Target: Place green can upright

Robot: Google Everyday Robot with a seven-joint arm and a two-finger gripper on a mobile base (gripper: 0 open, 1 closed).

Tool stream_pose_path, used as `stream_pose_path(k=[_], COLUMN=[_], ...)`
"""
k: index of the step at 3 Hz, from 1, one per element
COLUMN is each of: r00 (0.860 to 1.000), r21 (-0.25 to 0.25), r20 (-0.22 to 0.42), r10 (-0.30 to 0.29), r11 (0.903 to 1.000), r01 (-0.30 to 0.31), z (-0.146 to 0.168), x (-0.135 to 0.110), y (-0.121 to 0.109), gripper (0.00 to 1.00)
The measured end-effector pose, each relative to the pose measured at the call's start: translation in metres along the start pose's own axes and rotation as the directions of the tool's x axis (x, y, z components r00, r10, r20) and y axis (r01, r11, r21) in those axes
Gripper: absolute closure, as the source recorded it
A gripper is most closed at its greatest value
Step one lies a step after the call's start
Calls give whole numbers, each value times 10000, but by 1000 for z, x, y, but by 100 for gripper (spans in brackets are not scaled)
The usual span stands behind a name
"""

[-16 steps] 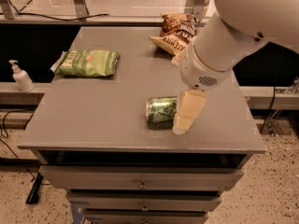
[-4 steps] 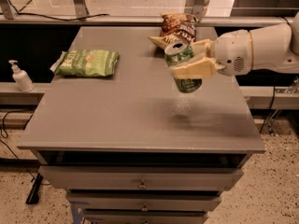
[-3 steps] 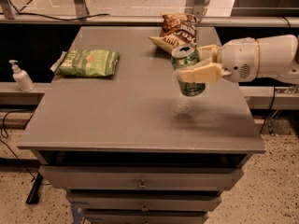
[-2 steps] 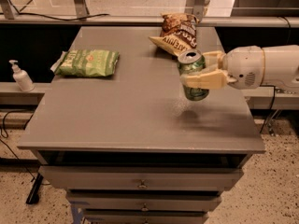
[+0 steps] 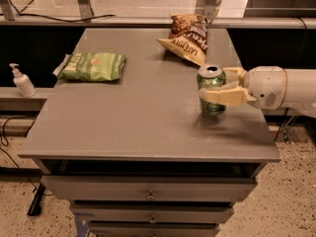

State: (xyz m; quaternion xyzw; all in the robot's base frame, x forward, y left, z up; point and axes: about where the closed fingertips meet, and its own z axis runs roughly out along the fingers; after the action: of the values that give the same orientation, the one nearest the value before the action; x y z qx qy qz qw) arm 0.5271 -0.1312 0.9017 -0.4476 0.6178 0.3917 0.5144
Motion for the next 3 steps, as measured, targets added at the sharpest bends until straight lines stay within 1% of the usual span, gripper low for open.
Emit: stream_pose_path(k=[1, 2, 3], r00=[9990, 9975, 9973], r21=[251, 437, 577], r20=[361, 574, 596], r10=[262, 401, 428], r11=[9993, 9981, 9973], r01=[-271, -426, -463], z=[-8, -16, -20], x=[8, 14, 17], y=[-2, -1, -2], gripper=[82, 59, 36])
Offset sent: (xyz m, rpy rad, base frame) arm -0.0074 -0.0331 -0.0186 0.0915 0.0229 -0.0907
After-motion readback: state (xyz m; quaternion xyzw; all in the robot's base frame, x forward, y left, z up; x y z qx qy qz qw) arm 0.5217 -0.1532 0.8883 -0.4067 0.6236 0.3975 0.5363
